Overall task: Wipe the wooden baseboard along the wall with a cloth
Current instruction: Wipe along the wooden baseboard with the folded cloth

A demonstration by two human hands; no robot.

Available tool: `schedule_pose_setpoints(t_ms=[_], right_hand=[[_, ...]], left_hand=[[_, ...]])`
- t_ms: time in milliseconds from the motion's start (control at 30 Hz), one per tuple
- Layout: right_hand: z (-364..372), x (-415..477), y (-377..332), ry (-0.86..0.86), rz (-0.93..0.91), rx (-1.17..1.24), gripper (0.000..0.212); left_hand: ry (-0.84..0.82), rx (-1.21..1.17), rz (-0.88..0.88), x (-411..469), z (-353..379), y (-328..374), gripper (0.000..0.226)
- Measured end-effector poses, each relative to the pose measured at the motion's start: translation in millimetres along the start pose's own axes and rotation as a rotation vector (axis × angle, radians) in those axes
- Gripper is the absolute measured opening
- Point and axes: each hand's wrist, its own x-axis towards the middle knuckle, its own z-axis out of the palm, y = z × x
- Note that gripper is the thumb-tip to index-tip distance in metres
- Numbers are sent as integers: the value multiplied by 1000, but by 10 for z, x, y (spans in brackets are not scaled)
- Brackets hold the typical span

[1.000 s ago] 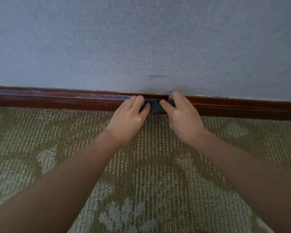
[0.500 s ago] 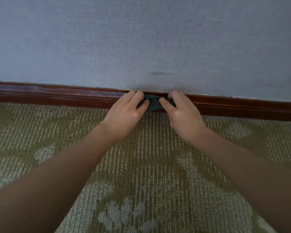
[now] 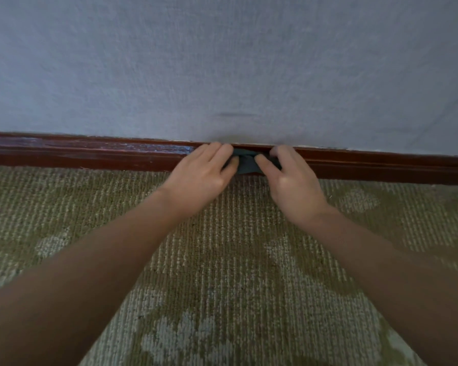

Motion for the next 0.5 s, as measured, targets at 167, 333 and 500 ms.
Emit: schedule_pose_setpoints(t_ms=[167,333,500], right_hand=[[86,251,-255,41,-172,2,43],[33,227,-169,12,-209,-45,48],[70,123,-27,42,-165,-27,41]], left_hand=[[-84,45,-51,-305,-43,-258,39],[-35,67,-19,-248,-24,-209,26],[15,96,55,-130,14,-115,34]])
